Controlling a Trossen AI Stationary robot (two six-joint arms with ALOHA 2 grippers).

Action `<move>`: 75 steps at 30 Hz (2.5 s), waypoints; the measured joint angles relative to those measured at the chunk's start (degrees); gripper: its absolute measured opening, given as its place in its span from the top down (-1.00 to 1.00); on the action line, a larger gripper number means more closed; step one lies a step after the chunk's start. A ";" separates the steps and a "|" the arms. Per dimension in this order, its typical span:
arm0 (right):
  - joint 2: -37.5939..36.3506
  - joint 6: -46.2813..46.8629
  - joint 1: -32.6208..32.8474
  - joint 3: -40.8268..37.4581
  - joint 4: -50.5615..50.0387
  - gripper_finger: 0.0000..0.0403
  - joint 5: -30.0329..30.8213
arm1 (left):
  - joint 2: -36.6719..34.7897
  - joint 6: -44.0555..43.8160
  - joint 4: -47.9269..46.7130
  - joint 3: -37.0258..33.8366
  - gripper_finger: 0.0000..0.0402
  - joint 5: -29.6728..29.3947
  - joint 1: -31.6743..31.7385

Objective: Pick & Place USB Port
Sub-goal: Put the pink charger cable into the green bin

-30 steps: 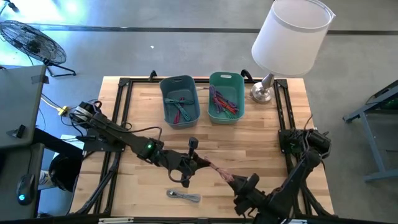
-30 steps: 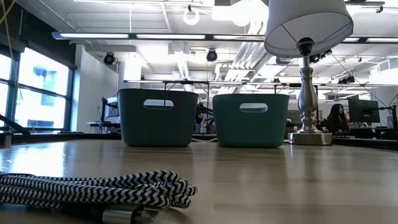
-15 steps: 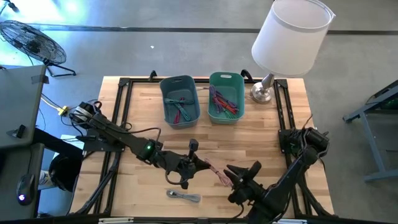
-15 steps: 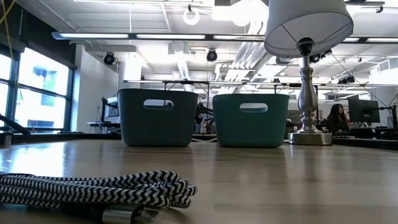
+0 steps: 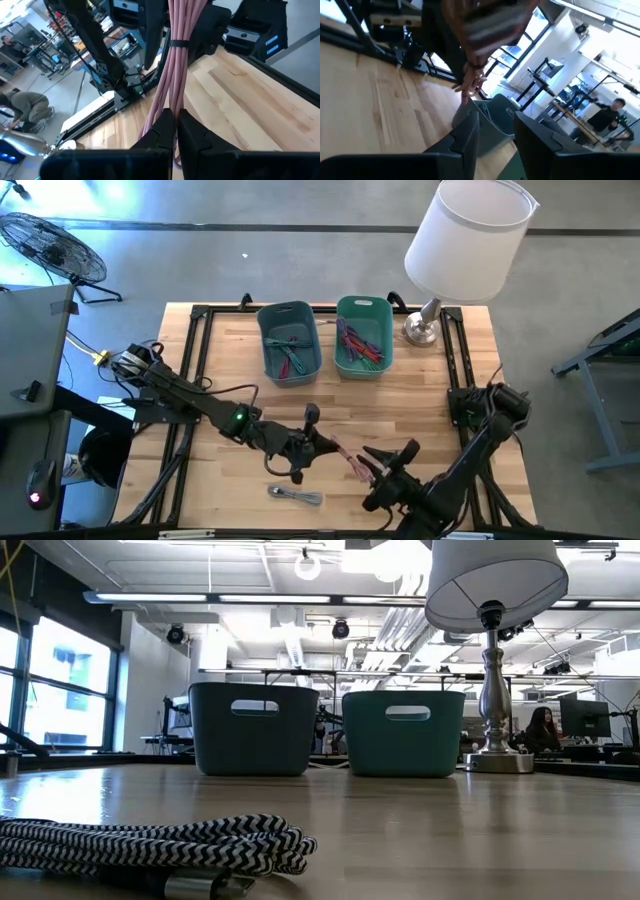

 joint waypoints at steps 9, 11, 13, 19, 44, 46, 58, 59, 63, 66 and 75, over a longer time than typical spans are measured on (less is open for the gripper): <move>-2.96 -0.42 1.13 0.00 5.85 0.43 -0.09 | -0.02 1.05 1.05 0.00 1.00 0.19 0.00; -4.05 -0.42 1.59 0.00 6.58 0.43 -0.22 | -0.02 1.08 1.35 0.00 1.00 0.19 0.03; -5.34 -0.44 2.19 0.00 6.99 0.43 -0.28 | -0.02 1.74 2.00 0.00 1.00 0.19 0.08; -10.53 -5.50 5.30 0.00 8.66 0.43 -0.51 | -0.28 5.03 5.29 0.09 1.00 1.09 0.09; -41.57 -38.50 0.42 -14.12 33.68 0.43 -35.15 | -0.72 10.41 7.32 0.02 1.00 -0.53 0.17; -43.05 -46.03 -0.99 -19.87 44.56 0.43 -42.34 | -1.03 11.27 8.97 0.00 1.00 -0.99 0.17; -44.03 -71.60 -6.59 -44.00 80.57 0.43 -52.46 | -2.30 13.53 13.32 0.04 1.00 1.71 0.17; -43.81 -72.98 -7.05 -45.02 82.82 0.43 -52.62 | -2.29 13.52 13.31 0.02 1.00 1.70 0.17; -42.33 -78.80 -8.94 -47.01 88.10 0.43 -57.90 | -2.29 13.51 13.31 0.02 1.00 1.70 0.32; -40.57 -81.62 -10.17 -46.23 89.34 0.43 -61.95 | -2.29 13.19 12.91 0.02 1.00 2.37 1.00; -35.63 -85.61 -13.51 -42.77 93.47 0.43 -62.47 | -2.27 11.34 11.21 0.02 1.00 5.77 3.46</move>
